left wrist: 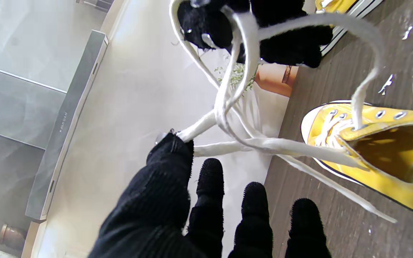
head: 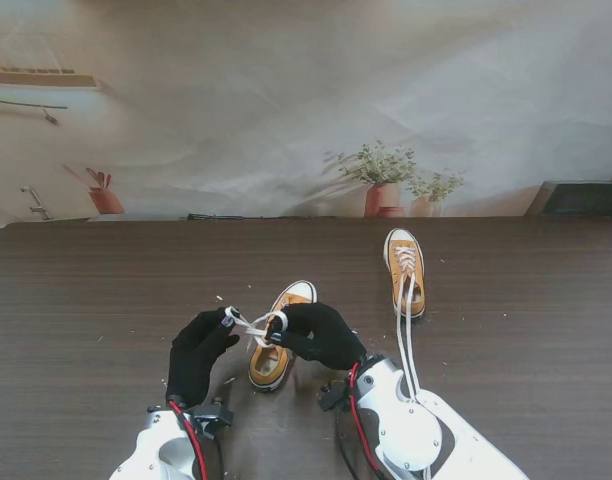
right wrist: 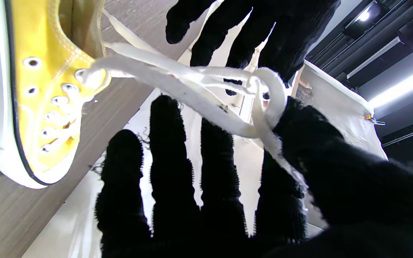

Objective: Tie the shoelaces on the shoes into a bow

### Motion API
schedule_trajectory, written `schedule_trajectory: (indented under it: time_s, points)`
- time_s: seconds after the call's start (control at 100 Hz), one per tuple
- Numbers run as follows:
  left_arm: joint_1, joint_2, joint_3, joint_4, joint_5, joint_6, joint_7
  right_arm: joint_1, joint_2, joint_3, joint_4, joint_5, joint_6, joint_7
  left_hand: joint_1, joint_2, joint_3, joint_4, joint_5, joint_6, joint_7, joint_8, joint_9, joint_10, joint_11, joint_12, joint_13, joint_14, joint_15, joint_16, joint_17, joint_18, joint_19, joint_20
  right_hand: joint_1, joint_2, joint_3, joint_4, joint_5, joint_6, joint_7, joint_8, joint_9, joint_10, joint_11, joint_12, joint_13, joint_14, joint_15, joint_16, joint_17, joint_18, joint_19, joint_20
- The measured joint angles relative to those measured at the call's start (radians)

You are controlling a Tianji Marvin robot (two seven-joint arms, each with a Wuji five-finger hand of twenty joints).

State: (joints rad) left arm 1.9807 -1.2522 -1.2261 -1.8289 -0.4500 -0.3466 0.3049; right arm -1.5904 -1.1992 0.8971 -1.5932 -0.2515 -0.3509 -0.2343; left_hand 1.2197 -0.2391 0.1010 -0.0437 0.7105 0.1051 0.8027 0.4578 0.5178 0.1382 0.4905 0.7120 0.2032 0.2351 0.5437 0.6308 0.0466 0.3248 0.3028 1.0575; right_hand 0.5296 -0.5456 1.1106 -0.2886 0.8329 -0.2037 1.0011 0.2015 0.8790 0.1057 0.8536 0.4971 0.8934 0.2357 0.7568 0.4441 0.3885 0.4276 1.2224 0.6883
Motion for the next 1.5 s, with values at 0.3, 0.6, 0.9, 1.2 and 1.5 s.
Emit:
schedule_trajectory:
  time_s: [0.3,0.6,0.9,1.2,1.5]
  points:
    - [0.006,0.006,-0.002,-0.003,-0.012,-0.009,-0.008,-0.007,-0.001,0.002,-0.007,0.028,0.000,0.005,0.011,0.024,0.005,0.014,-0.076,0.022,0.061,0.120,0.000,0.005,-0.025,0.037,0.000,0.000,-0.010,0.000,-0.012,0.000,0.000,0.000,0.067,-0.008,-0.001,-0.001,-0.019,0.031,-0.013,0.002,0.000,0.001,-0.015,-0.015,0.000,0.001,-0.011,-0.001,-0.011,0.000,-0.015,0.000]
    - [0.011,0.008,-0.013,-0.013,-0.074,0.003,-0.034,-0.023,-0.005,0.010,-0.018,0.058,0.001,-0.003,-0.054,0.020,0.138,0.019,-0.187,0.024,0.140,0.394,-0.050,0.034,0.000,0.144,-0.045,0.000,-0.048,0.000,-0.051,-0.001,-0.006,-0.008,0.067,-0.016,0.000,-0.001,-0.015,0.032,-0.025,0.179,0.020,0.001,-0.025,-0.016,-0.001,0.012,-0.037,-0.011,-0.036,0.000,-0.038,0.000]
    - [0.016,0.015,-0.019,-0.024,-0.100,0.011,-0.070,-0.037,-0.008,0.023,-0.032,0.111,0.011,0.011,-0.136,-0.005,0.315,0.019,-0.236,0.075,0.203,0.492,-0.049,0.071,0.013,0.335,-0.046,0.003,0.002,0.059,-0.070,-0.001,-0.014,-0.011,0.067,-0.028,0.005,-0.002,0.001,0.036,-0.050,0.229,0.020,0.010,-0.024,-0.016,-0.025,0.012,-0.042,-0.012,-0.052,0.000,-0.045,0.000]
    - [0.011,0.016,-0.016,-0.023,0.028,0.000,-0.035,-0.049,-0.007,0.034,-0.052,0.149,0.018,0.036,-0.142,-0.039,0.323,0.083,-0.249,0.070,0.200,0.356,-0.087,0.053,0.022,0.193,-0.046,0.004,-0.037,0.042,-0.064,-0.001,-0.015,-0.018,0.065,-0.034,0.015,-0.012,0.009,0.038,-0.054,0.229,0.020,0.012,-0.024,-0.016,-0.025,0.012,-0.043,-0.012,-0.053,0.000,-0.045,0.000]
    - [0.006,0.016,-0.014,-0.020,0.040,-0.013,-0.022,-0.049,-0.004,0.030,-0.054,0.146,0.014,0.043,-0.088,-0.069,0.202,0.057,-0.270,0.032,0.183,0.232,-0.125,0.034,0.048,0.013,-0.047,0.000,-0.053,0.039,-0.054,-0.001,-0.015,-0.029,0.065,-0.034,0.015,-0.012,0.009,0.038,-0.054,0.229,0.020,0.013,-0.024,-0.016,-0.025,0.012,-0.043,-0.012,-0.054,0.000,-0.053,0.000]
